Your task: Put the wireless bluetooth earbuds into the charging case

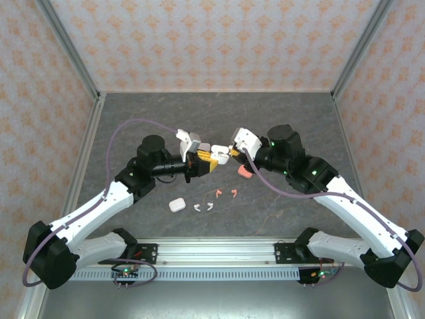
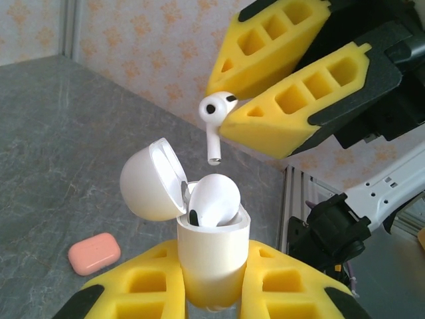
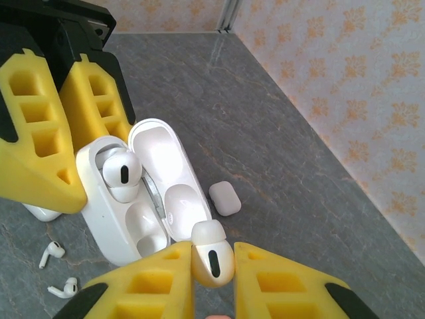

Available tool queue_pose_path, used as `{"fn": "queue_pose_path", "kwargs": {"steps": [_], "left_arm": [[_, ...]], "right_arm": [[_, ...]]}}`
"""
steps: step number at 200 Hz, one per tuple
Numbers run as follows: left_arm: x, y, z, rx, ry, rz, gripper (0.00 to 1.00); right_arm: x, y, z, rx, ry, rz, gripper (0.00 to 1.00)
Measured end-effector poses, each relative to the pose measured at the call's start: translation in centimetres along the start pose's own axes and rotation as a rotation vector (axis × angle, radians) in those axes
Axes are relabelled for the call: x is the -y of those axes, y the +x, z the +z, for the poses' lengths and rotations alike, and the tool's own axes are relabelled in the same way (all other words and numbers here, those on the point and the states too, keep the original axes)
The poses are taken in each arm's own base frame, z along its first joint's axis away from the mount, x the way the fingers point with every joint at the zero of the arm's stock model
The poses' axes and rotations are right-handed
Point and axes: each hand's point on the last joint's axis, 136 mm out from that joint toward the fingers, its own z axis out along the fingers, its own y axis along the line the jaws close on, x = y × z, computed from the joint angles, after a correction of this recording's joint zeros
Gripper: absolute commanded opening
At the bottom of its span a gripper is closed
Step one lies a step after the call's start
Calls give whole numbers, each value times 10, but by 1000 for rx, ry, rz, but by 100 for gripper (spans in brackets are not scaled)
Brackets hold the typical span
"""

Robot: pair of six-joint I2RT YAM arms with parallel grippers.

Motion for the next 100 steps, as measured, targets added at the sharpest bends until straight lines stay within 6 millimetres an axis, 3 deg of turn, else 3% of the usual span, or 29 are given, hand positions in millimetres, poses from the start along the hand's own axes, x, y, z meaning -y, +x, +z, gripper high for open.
{"fn": "queue_pose_path", "kwargs": {"steps": [100], "left_arm": [[7, -3, 0, -1, 35, 7, 0]], "right_arm": [[-13, 0, 3, 1, -70, -63, 18]]}}
